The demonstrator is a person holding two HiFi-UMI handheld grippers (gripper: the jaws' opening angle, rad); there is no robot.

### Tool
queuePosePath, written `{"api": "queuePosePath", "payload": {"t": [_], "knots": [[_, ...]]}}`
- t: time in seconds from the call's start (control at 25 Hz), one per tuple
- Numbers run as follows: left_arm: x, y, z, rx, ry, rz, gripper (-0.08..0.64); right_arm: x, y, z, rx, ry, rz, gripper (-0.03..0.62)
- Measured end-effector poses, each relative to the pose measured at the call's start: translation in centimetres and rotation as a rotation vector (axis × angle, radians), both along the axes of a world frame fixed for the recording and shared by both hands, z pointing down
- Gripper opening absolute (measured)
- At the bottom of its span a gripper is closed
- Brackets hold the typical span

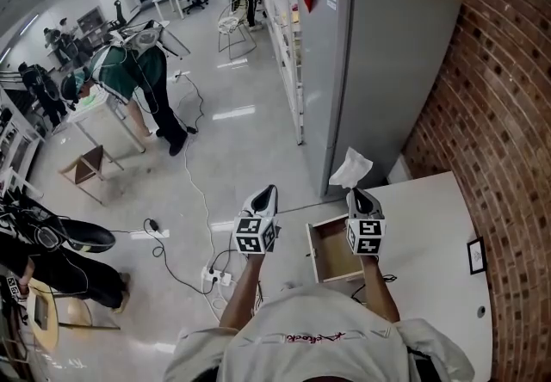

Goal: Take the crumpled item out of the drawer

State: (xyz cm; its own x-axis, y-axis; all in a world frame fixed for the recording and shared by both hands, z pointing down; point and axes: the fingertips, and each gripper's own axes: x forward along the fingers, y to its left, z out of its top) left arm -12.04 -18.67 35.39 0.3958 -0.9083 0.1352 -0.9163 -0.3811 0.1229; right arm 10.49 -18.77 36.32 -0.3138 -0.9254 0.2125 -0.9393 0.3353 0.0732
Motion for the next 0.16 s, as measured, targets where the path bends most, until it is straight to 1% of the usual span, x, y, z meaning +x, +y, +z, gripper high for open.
{"api": "queuePosePath", "payload": {"t": [0.16], "knots": [[0.13,-0.70,-0.16,0.001,-0.009,0.000,0.009,0.18,-0.60,-0.16,0.002,-0.001,-0.001,0.012]]}}
